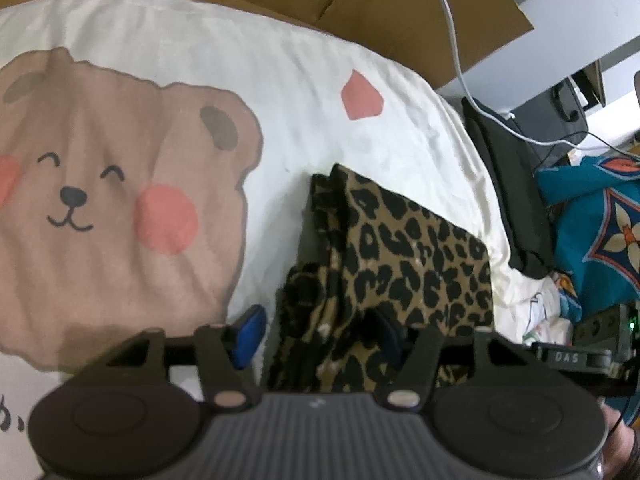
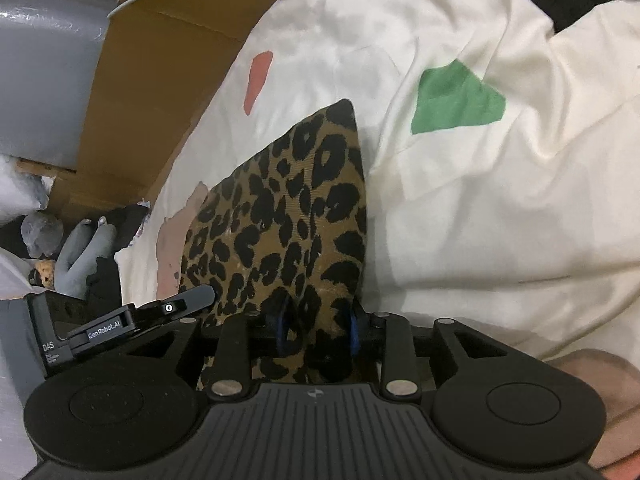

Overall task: Fold clothes
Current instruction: 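Lift the folded skirt edge upward with both tools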

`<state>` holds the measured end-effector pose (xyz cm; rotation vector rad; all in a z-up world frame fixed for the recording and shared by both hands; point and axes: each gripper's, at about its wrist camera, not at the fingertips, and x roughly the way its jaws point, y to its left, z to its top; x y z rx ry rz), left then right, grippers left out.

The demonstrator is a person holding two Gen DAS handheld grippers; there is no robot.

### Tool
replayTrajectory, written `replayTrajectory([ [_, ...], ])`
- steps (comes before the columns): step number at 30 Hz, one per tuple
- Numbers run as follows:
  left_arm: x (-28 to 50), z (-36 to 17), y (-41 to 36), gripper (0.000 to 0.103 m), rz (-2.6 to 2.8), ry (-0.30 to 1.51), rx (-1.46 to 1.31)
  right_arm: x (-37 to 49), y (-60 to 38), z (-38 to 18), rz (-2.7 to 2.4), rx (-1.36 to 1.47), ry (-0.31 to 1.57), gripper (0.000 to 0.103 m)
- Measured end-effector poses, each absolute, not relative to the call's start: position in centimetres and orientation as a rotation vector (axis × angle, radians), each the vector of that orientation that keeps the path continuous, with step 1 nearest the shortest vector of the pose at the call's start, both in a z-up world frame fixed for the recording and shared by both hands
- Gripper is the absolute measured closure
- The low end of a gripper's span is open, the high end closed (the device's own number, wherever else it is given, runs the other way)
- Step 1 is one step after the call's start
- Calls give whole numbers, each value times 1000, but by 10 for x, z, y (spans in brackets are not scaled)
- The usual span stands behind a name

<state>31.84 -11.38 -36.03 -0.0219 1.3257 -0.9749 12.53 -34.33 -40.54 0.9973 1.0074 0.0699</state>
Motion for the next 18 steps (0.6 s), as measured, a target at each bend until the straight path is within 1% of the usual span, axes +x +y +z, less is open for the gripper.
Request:
replayTrajectory([
  [1,318,-358,-114,60,-972,1320,-17,125,-343,-405,71,995,1006,76],
  [3,317,-353,-114,70,-968,1309,-7,124,-343,-399,77,978,1001,82],
  [4,318,-350,-113,72,-970,1307,-6,124,-342,-394,82,961,996,87],
  [5,318,-347,-113,74,-973,1305,-4,124,-341,-390,87,944,992,87],
  [7,318,-343,-111,75,-989,1293,-1,123,-338,-381,96,914,979,87],
  [8,318,-342,-111,73,-993,1289,8,124,-337,-378,101,904,974,86],
  [10,318,-347,-113,68,-985,1310,23,125,-336,-377,102,894,978,82],
  [11,319,-350,-113,62,-981,1326,17,126,-335,-378,99,892,984,80],
  [13,320,-354,-112,60,-970,1350,-13,129,-337,-382,87,891,999,79],
  [15,320,-357,-110,54,-966,1366,-26,130,-338,-386,75,904,1011,76],
  [16,321,-358,-111,51,-967,1376,-23,131,-339,-388,72,914,1013,72],
  [18,322,-362,-112,47,-970,1396,-36,131,-340,-391,67,933,1015,72],
])
